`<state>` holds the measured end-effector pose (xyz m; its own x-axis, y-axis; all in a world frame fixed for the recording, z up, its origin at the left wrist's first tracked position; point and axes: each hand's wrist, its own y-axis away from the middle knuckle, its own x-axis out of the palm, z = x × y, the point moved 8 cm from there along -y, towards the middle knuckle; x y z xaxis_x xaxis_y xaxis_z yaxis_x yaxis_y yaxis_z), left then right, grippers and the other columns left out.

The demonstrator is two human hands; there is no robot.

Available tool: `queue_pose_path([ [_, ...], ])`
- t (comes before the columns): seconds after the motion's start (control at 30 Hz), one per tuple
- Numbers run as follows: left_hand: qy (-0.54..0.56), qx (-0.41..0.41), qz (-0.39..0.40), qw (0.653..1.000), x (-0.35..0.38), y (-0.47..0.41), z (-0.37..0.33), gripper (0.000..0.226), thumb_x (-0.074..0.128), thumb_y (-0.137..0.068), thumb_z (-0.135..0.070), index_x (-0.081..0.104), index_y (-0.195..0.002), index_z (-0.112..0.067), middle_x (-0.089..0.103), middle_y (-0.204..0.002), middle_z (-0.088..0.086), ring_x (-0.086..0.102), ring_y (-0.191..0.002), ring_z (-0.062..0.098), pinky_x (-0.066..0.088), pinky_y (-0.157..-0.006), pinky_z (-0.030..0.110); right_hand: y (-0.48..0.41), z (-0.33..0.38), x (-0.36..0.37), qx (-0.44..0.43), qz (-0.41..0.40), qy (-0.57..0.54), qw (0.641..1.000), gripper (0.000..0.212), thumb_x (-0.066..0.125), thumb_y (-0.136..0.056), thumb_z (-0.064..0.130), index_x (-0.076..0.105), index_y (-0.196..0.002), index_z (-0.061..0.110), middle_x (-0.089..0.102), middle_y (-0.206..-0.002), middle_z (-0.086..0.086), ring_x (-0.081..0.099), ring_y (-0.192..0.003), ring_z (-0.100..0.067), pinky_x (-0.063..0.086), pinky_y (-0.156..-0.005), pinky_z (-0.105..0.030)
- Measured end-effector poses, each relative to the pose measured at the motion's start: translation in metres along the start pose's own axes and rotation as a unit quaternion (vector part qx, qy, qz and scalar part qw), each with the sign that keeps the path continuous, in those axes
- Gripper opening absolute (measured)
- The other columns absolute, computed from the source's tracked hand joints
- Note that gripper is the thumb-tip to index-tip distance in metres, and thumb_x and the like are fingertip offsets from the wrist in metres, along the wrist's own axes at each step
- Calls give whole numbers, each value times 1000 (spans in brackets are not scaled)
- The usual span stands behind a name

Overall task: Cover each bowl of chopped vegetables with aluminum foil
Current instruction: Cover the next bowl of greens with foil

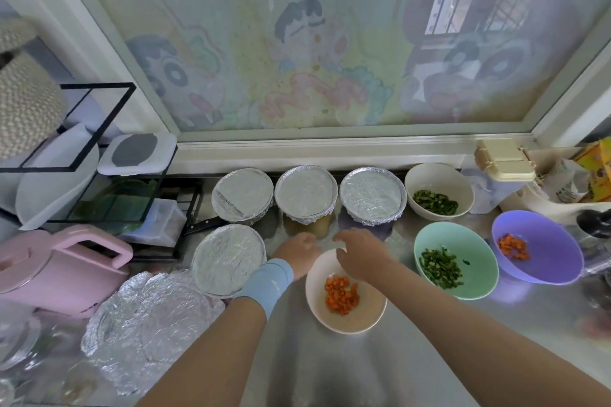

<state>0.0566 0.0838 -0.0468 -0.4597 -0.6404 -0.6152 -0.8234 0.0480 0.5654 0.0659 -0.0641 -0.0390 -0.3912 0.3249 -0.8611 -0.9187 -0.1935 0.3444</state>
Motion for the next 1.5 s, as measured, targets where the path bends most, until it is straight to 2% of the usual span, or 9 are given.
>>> queue_pose_path([
  [0.2,17,20,-100,995,-67,25,46,18,46,-95,-30,63,-100,-33,69,-107,-5,61,-94,17,48,-87,32,-8,119,3,-136,0,-19,991,32,43,-92,22,66,-113,27,69,-112,0,61,-107,-24,47,-92,-36],
  [0.53,63,-124,-188,972,-144,103,264,24,46,-94,-25,62,-111,-28,64,-118,0,59,-106,23,47,-95,35,8,297,115,-216,148,-25,965,33,43,-98,17,63,-125,20,63,-123,2,58,-113,-18,39,-88,-17],
  [0.6,39,-150,-162,975,-138,111,306,29,50,-94,-31,59,-121,-33,56,-132,-2,52,-120,22,44,-102,37,11,313,155,-232,197,48,951,37,46,-97,17,58,-131,24,56,-132,4,53,-120,-16,36,-91,-13],
  [0.77,-54,-212,-36,975,-111,118,378,69,48,-95,-52,17,-154,-37,-1,-164,-1,-2,-151,27,16,-121,46,15,317,228,-270,231,263,897,74,62,-88,23,23,-150,35,19,-157,-4,18,-147,-28,24,-118,-48],
  [0.87,-35,-212,-15,977,-107,115,398,68,49,-94,-51,19,-154,-37,5,-164,1,9,-150,27,20,-120,45,20,314,241,-271,221,306,885,91,61,-89,13,2,-155,33,-11,-162,-5,-9,-150,-29,9,-121,-51],
  [1.1,49,-193,-94,976,-125,116,413,50,53,-92,-32,46,-141,-34,41,-149,-1,45,-133,24,42,-108,39,23,314,241,-271,210,313,886,105,64,-84,11,-12,-153,33,-13,-162,-6,-6,-151,-28,19,-120,-49],
  [1.23,71,-188,-119,972,-133,121,412,60,44,-91,-12,40,-144,-38,39,-152,0,43,-135,26,44,-106,41,28,332,230,-319,169,299,883,79,51,-86,28,12,-153,22,20,-158,-8,24,-144,-29,34,-110,-48],
  [1.37,144,-138,-205,958,-154,127,398,41,34,-99,-22,55,-134,-28,55,-138,3,59,-116,26,49,-97,38,27,357,201,-349,76,218,908,31,48,-81,27,54,-111,25,61,-115,2,59,-107,-24,43,-85,-35],
  [1.5,378,-106,-300,869,-185,148,384,37,36,-94,-41,68,-108,-28,65,-120,1,62,-100,18,49,-90,38,19,357,151,-222,35,-25,974,24,53,-90,24,69,-108,28,66,-100,15,62,-91,-11,49,-80,-27],
])
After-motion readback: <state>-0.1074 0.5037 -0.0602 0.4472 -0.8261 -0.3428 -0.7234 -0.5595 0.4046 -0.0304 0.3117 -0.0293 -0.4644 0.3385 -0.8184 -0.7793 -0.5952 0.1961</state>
